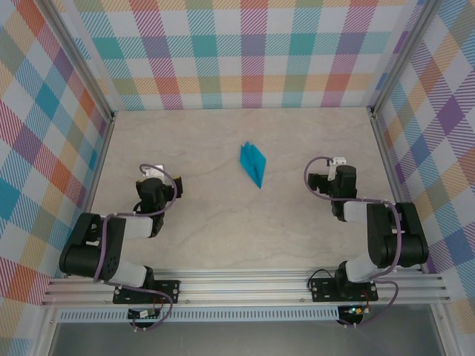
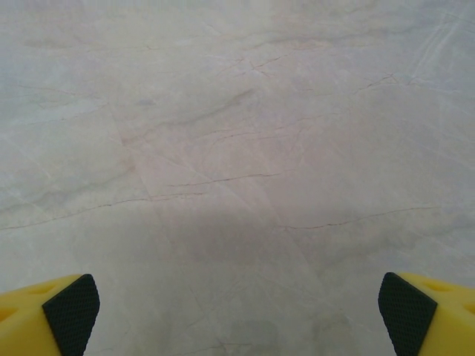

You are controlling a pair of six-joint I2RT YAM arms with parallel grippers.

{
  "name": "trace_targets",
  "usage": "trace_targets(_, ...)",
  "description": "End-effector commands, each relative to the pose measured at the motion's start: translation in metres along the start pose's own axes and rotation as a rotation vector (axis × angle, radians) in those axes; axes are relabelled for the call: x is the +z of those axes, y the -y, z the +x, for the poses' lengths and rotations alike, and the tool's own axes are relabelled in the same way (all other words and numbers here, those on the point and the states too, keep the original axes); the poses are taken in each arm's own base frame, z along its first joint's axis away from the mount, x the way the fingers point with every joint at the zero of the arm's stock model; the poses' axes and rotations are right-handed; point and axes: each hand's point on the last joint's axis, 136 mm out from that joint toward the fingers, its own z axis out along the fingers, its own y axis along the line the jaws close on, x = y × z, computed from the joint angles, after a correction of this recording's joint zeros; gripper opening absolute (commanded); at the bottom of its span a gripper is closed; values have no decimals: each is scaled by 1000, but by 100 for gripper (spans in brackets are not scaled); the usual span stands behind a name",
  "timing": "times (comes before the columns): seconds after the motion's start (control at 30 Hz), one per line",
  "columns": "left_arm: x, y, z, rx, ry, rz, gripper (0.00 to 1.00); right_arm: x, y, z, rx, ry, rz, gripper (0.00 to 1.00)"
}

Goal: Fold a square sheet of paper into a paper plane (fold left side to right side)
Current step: Reset both arms

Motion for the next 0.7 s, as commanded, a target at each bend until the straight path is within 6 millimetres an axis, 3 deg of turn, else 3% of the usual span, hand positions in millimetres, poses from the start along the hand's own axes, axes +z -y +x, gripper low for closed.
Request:
trace_targets(0.0,5,12,-15,-5,103,85,100,-6,-15,-27,17,153,-122,100)
trace_targets(0.17,21,-1,-13,-57,14,50,100,-6,-14,-27,25,152,-132,100)
trace_targets(0.67,21,-1,-12,-61,8,50,100,-6,-13,-28,22,153,-135,100)
